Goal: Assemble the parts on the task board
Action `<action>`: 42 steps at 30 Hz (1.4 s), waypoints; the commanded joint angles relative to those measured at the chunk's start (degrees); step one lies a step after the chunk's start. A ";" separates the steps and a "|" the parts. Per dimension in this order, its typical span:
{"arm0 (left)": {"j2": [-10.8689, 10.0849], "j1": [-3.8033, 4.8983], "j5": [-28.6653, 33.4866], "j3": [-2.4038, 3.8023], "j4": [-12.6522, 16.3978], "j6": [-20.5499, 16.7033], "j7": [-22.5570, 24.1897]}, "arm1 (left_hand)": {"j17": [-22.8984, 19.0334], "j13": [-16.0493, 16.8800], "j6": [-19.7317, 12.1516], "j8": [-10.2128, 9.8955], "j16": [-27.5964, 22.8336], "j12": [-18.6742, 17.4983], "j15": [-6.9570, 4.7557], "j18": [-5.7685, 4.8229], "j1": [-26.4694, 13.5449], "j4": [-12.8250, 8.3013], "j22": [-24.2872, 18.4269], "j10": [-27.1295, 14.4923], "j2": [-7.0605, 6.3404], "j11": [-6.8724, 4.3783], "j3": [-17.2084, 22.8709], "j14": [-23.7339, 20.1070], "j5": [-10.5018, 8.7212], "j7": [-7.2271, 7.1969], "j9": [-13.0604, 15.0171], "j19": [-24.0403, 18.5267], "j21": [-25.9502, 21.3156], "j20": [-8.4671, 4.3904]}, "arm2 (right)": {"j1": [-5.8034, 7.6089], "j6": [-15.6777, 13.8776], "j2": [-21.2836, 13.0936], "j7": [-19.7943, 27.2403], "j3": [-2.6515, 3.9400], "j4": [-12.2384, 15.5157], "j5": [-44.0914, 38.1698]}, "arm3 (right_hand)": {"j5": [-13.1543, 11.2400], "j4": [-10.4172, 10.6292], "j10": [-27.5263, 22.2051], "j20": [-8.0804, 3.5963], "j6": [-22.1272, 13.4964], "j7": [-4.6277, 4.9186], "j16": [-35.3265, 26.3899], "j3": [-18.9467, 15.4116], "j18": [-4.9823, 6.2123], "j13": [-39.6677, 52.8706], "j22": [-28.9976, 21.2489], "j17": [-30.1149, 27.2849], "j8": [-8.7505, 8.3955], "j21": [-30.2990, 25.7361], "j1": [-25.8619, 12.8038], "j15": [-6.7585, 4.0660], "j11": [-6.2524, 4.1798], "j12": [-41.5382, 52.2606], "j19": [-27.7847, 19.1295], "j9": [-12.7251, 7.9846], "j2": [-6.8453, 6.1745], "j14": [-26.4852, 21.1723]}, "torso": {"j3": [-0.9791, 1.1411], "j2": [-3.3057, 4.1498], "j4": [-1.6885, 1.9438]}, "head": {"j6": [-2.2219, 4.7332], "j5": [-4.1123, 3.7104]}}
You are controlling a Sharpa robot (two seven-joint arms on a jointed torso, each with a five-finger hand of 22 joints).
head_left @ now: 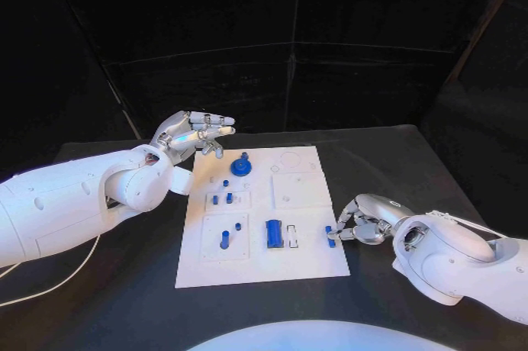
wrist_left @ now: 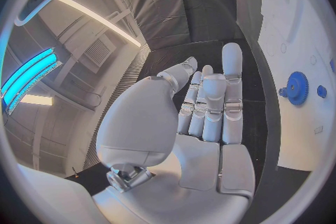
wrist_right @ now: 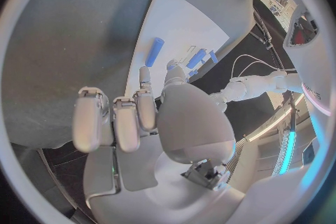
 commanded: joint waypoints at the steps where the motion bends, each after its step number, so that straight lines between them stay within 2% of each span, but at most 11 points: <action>1: 0.04 0.07 0.15 0.03 0.04 0.93 0.10 | -0.09 0.05 -0.37 0.26 0.34 0.31 -0.05 0.79 0.03 0.01 -0.08 -0.34 0.31 0.09 -0.38 -0.30 -0.04 -0.17 0.04 -0.28 -0.21 0.22 | 0.03 3.28 0.58 -2.43 0.00 -0.45 -1.42 | -0.08 0.08 0.02 -0.32 0.39 0.09 -0.23 -0.51 -0.11 -0.59 -0.02 6.03 0.11 -0.32 -0.50 -0.38 -0.38 -0.05 -0.21 0.11 -0.16 4.17 | -0.02 0.03 0.01 | -0.14 0.08; 7: 0.02 0.06 0.15 0.02 0.06 0.96 0.11 | -0.09 0.05 -0.37 0.26 0.34 0.31 -0.05 0.79 0.03 0.01 -0.08 -0.34 0.31 0.09 -0.38 -0.30 -0.04 -0.17 0.04 -0.28 -0.21 0.22 | 0.00 4.13 1.97 -2.56 -0.01 -1.13 -1.41 | -0.14 0.10 0.06 -0.34 0.40 0.08 -0.23 -0.56 -0.11 -0.53 -0.01 6.04 0.10 -0.32 -0.51 -0.39 -0.40 0.01 -0.20 0.14 -0.21 4.17 | 0.04 0.02 -0.09 | -0.28 0.18; 10: 0.04 0.06 0.15 0.02 0.08 1.00 0.11 | -0.09 0.05 -0.37 0.26 0.34 0.31 -0.05 0.79 0.03 0.01 -0.08 -0.34 0.31 0.09 -0.38 -0.30 -0.04 -0.17 0.04 -0.28 -0.21 0.22 | -0.01 4.24 2.58 -2.54 -0.01 -1.37 -1.41 | -0.15 0.10 0.07 -0.34 0.40 0.08 -0.23 -0.57 -0.11 -0.51 -0.02 6.05 0.09 -0.33 -0.50 -0.39 -0.40 0.03 -0.20 0.14 -0.22 4.17 | 0.00 0.01 0.04 | -0.29 0.08; 17: 0.02 0.05 0.15 0.02 0.06 1.02 0.12 | -0.20 0.05 -0.43 0.27 0.32 0.33 -0.04 0.78 -0.04 0.03 -0.09 -0.39 0.27 0.11 -0.47 -0.34 -0.04 -0.15 0.04 -0.29 -0.22 0.24 | -0.03 4.54 3.67 -2.63 -0.01 -1.97 -2.33 | -0.26 -0.20 0.12 -0.45 0.46 -0.01 -0.20 -0.31 -0.12 -0.46 0.01 6.17 0.00 -0.34 0.45 -0.49 -0.50 0.01 -0.18 0.40 0.14 4.21 | 0.00 0.02 0.08 | -0.21 0.12; 24: -0.04 0.05 0.15 0.02 0.11 0.97 0.13 | -0.20 0.05 -0.43 0.27 0.32 0.33 -0.04 0.78 -0.04 0.03 -0.09 -0.39 0.27 0.11 -0.47 -0.34 -0.04 -0.15 0.04 -0.29 -0.22 0.24 | -0.04 7.69 4.65 -2.93 -0.01 -2.79 -6.21 | -0.26 -1.76 0.14 -0.60 0.26 -0.06 0.03 0.71 -0.25 -0.31 0.53 6.74 -0.42 -0.10 3.96 -0.60 -0.60 -0.05 0.06 0.90 1.01 4.34 | -0.01 0.05 -0.12 | -0.08 0.53; 34: -0.09 0.04 0.15 0.02 0.19 0.96 0.11 | -0.20 0.05 -0.43 0.27 0.32 0.33 -0.04 0.78 -0.04 0.03 -0.09 -0.39 0.27 0.11 -0.47 -0.34 -0.04 -0.15 0.04 -0.29 -0.22 0.24 | -0.05 10.93 6.20 -3.49 -0.01 -4.28 -11.76 | -1.06 -3.25 -0.04 -0.57 0.25 0.01 -0.04 1.01 -0.26 -0.41 0.58 6.69 -0.77 -0.13 6.51 -0.57 -0.57 -0.40 0.05 1.32 0.75 4.33 | 0.03 0.06 0.08 | -0.26 0.41; 39: -0.16 0.04 0.15 0.02 0.23 0.93 0.10 | -0.20 0.05 -0.43 0.27 0.32 0.33 -0.04 0.78 -0.04 0.03 -0.09 -0.39 0.27 0.11 -0.47 -0.34 -0.04 -0.15 0.04 -0.29 -0.22 0.24 | -0.07 11.66 6.93 -3.71 -0.01 -4.71 -13.18 | -2.81 -3.68 -0.04 -0.55 0.35 0.04 -0.08 1.42 -0.28 -0.35 0.64 6.68 -0.98 -0.12 7.40 -0.54 -0.54 -0.45 0.06 1.56 1.14 4.32 | 0.00 0.04 0.05 | -0.27 0.55; 41: -0.18 0.04 0.15 0.02 0.24 0.92 0.10 | -0.20 0.05 -0.43 0.27 0.32 0.33 -0.04 0.78 -0.04 0.03 -0.09 -0.39 0.27 0.11 -0.47 -0.34 -0.04 -0.15 0.04 -0.29 -0.22 0.24 | -0.07 11.81 7.05 -3.77 -0.01 -4.81 -13.41 | -2.56 -3.74 -0.03 -0.55 0.37 0.02 -0.08 1.58 -0.27 -0.33 0.64 6.69 -1.03 -0.13 7.57 -0.55 -0.55 -0.44 0.06 1.60 1.30 4.32 | -0.01 0.02 0.01 | -0.26 0.59; 42: -0.18 0.04 0.15 0.02 0.25 0.91 0.10 | -0.20 0.05 -0.43 0.27 0.32 0.33 -0.04 0.78 -0.04 0.03 -0.09 -0.39 0.27 0.11 -0.47 -0.34 -0.04 -0.15 0.04 -0.29 -0.22 0.24 | -0.07 11.88 7.10 -3.82 -0.01 -4.85 -13.50 | -1.55 -3.79 -0.05 -0.56 0.37 0.01 -0.10 1.72 -0.27 -0.32 0.65 6.66 -1.11 -0.13 7.74 -0.57 -0.57 -0.48 0.06 1.64 1.40 4.32 | -0.03 0.01 -0.02 | -0.23 0.63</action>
